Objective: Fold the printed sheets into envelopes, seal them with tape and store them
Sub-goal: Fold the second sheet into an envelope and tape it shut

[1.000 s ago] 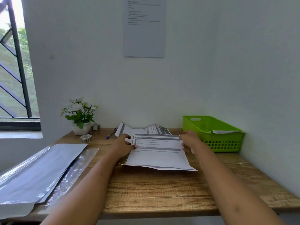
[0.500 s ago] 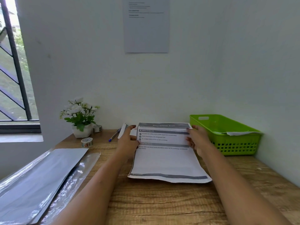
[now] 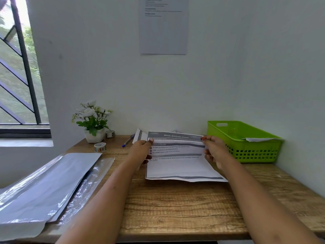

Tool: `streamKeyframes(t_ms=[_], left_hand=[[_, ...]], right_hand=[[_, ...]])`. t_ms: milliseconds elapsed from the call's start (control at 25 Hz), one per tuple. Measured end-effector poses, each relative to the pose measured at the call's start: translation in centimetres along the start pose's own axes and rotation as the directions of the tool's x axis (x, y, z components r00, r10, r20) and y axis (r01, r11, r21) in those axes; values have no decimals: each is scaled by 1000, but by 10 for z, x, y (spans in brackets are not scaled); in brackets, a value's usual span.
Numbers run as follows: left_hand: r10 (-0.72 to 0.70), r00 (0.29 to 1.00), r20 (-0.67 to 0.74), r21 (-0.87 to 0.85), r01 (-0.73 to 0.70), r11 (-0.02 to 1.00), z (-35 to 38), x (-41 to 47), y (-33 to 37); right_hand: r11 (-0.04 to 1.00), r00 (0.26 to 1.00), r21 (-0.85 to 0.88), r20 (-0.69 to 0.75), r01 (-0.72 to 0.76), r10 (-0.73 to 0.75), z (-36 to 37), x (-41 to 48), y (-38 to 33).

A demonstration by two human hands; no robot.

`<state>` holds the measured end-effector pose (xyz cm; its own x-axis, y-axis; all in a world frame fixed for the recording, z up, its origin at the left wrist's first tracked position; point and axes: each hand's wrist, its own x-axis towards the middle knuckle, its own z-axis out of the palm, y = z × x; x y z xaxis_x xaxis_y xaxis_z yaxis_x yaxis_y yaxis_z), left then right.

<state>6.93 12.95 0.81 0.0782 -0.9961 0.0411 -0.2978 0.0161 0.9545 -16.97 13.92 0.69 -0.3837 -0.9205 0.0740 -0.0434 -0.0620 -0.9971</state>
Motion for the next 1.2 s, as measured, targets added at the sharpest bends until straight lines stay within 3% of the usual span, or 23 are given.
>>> streamKeyframes(t_ms=[240, 400, 560, 640, 800, 880, 1000, 1080, 1200], left_hand=[[-131, 986, 105, -115, 143, 983, -5, -3, 1], [-101, 989, 105, 263, 70, 962, -7, 3, -4], [-59, 992, 110, 545, -11, 838, -3, 3, -4], [-38, 994, 106, 617, -36, 786, -1, 5, -5], [22, 992, 124, 617, -94, 781, -1, 8, -11], [65, 986, 155, 591, -145, 793, -1, 9, -12], [189, 956, 226, 628, -292, 722, -1, 11, -11], [262, 917, 301, 662, -399, 634, 2, 12, -9], [189, 906, 378, 573, -389, 721, 5, 10, -11]], right_hand=[[976, 998, -217, 62, 25, -12, -5, -1, -6], [930, 987, -366, 136, -31, 87, -12, 5, 3], [863, 986, -505, 149, 8, 79, -12, 5, 7], [853, 987, -522, 149, 34, 52, -11, 5, 8], [819, 989, -565, 144, 104, -26, -9, 8, 12], [748, 988, -651, 146, 128, -42, -9, 9, 12], [504, 985, -846, 143, 174, -100, -9, 6, 8], [422, 965, -869, 212, 258, -152, -3, -5, -3], [449, 862, -765, 505, 462, -27, 14, -29, -21]])
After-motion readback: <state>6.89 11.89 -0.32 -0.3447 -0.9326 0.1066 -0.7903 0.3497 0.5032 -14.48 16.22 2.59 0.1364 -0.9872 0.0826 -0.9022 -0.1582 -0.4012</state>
